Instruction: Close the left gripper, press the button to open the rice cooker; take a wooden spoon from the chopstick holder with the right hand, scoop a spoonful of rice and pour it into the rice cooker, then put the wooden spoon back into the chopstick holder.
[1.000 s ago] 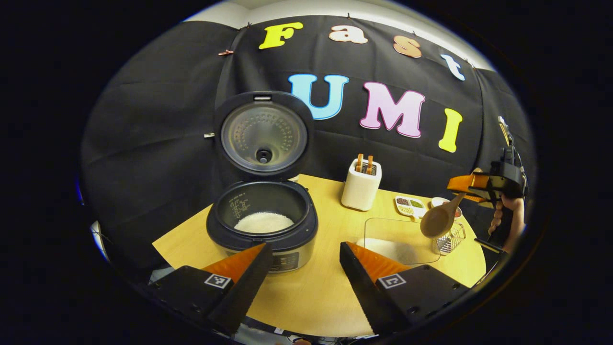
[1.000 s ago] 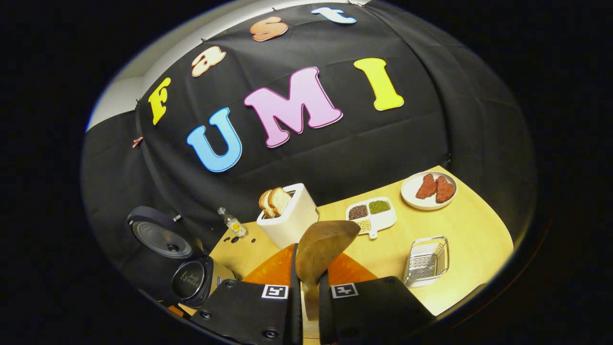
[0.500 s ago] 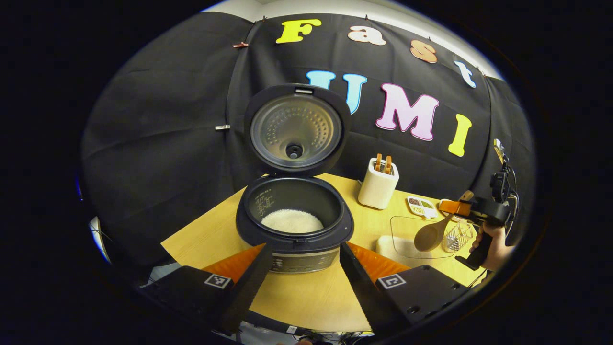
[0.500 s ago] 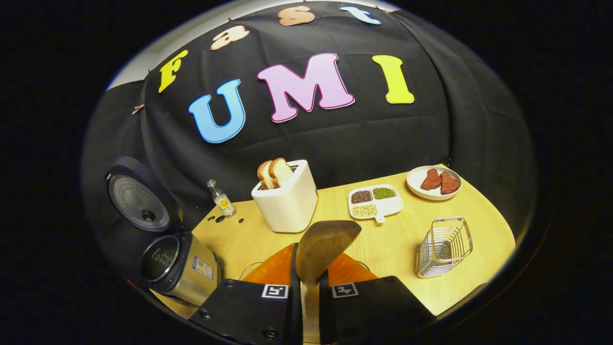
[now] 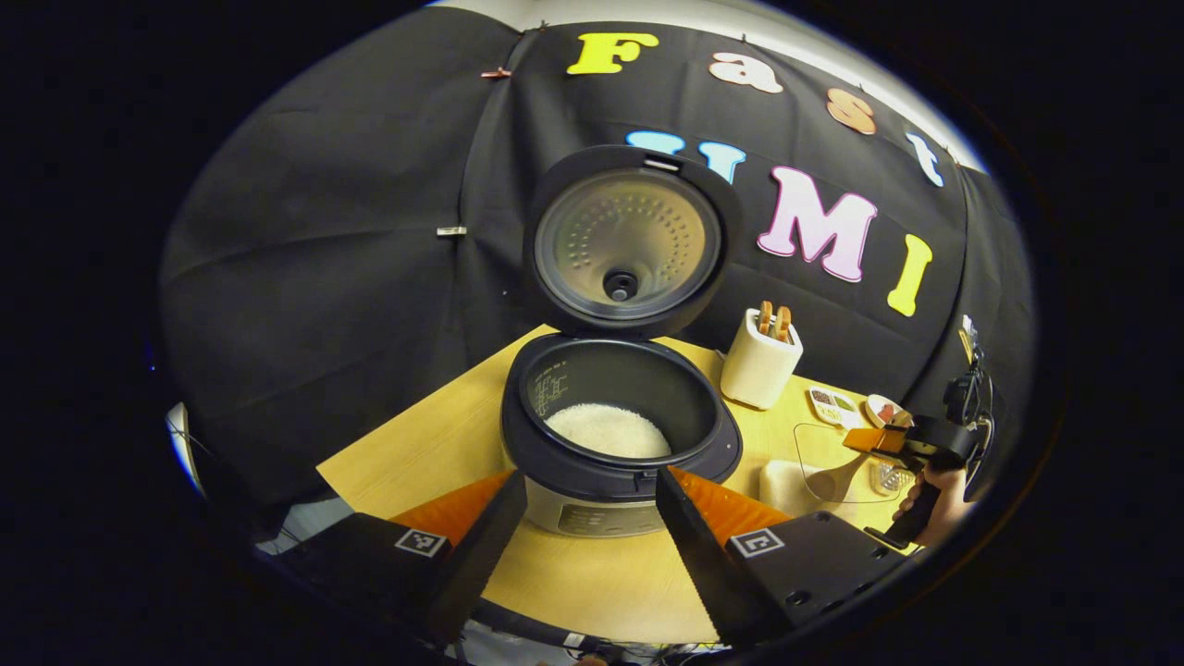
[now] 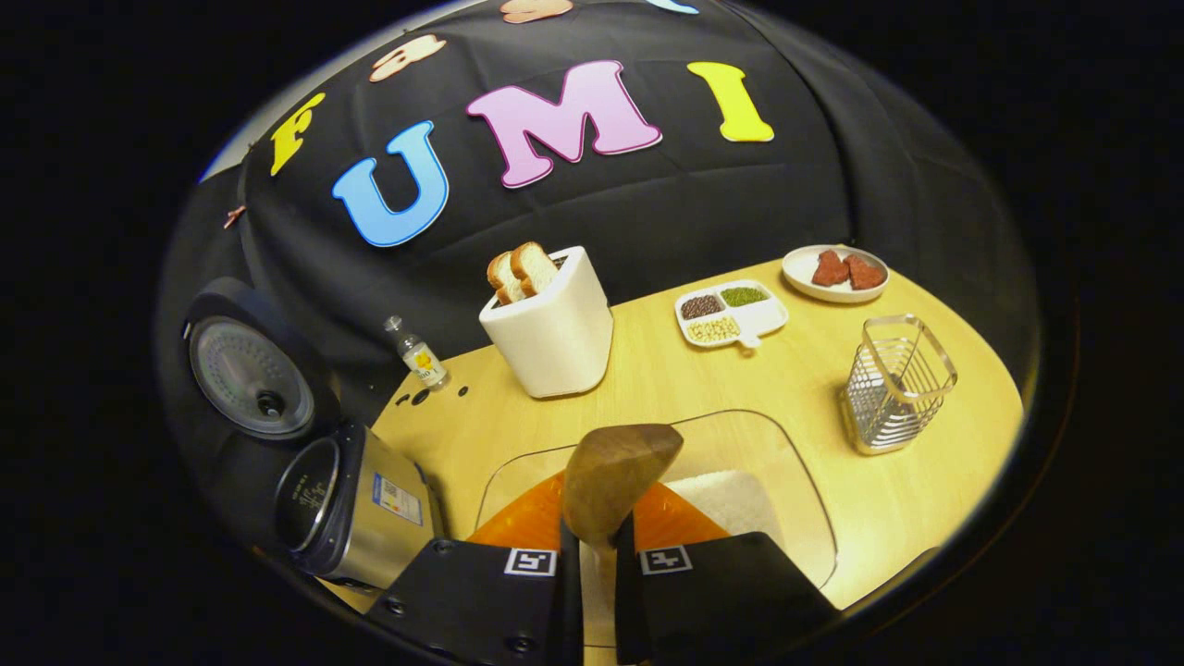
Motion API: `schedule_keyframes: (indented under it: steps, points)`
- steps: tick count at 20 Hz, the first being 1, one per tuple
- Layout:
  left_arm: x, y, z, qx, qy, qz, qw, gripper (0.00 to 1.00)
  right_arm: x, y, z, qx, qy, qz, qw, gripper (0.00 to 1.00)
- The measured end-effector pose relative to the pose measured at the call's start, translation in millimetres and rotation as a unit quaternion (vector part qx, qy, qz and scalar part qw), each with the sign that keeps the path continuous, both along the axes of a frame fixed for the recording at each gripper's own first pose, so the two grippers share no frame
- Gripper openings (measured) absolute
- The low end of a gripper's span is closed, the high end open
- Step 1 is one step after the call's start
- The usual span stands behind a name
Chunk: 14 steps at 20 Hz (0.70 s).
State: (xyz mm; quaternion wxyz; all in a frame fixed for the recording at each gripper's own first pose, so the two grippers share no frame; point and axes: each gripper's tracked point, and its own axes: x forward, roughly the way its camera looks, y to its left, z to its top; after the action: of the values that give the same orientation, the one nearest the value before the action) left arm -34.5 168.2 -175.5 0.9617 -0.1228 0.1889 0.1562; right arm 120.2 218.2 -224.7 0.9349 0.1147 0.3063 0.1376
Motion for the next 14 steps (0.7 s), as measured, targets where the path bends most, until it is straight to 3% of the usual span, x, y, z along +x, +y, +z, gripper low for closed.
schedule_keyframes:
  steps: [3,6,7,14]
  points:
    - [-2.9,-1.8,-2.8,-0.012,0.0,0.006,1.0,0.95,-4.7,13.6,0.8,0.031,0.037,-0.006,0.999,0.18]
    - [-4.1,-3.6,5.7,0.011,-0.011,0.001,1.0,0.95,-8.8,20.7,3.0,0.076,0.084,-0.019,0.993,0.18]
    - [-3.0,-4.2,7.3,0.014,-0.013,-0.001,1.0,0.92,-6.7,18.2,4.9,0.083,0.088,-0.026,0.992,0.18]
    - [5.3,-16.5,23.8,0.012,-0.029,-0.001,1.0,0.95,-2.3,-24.3,16.1,0.113,0.107,-0.063,0.986,0.18]
